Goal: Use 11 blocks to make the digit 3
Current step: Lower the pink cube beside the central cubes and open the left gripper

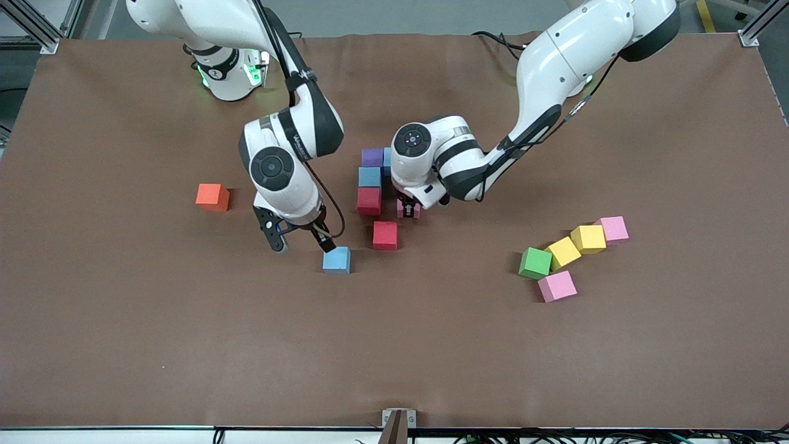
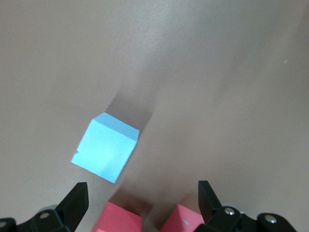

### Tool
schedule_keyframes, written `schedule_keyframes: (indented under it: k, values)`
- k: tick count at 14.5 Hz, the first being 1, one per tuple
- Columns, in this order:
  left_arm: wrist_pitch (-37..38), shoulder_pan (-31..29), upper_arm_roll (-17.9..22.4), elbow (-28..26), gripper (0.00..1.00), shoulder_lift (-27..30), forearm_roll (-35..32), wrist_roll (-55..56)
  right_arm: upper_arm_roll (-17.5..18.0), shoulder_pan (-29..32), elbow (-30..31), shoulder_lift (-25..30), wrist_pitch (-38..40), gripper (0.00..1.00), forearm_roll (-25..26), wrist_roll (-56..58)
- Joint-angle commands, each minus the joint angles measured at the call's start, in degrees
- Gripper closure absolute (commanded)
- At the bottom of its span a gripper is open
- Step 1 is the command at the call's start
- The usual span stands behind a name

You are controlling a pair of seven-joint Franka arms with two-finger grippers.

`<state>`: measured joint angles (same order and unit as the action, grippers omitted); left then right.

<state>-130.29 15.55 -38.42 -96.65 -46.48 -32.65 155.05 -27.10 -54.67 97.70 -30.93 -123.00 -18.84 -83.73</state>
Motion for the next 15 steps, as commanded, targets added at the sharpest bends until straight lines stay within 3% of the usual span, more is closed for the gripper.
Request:
schedule_keyframes:
  k: [1,15]
  values:
    - [-0.1,5.3,3.8,4.2,0.67,-1.6,3.0,0.7,-0.1,0.6,-3.6,-2.7,0.4,0.00,-1.6,-3.2]
    - [-2.7,8.7,5.2,6.0,0.64,-2.9,5.5,0.8,-0.1,1.8,-3.5,-2.6,1.5,0.00,-1.8,-4.4]
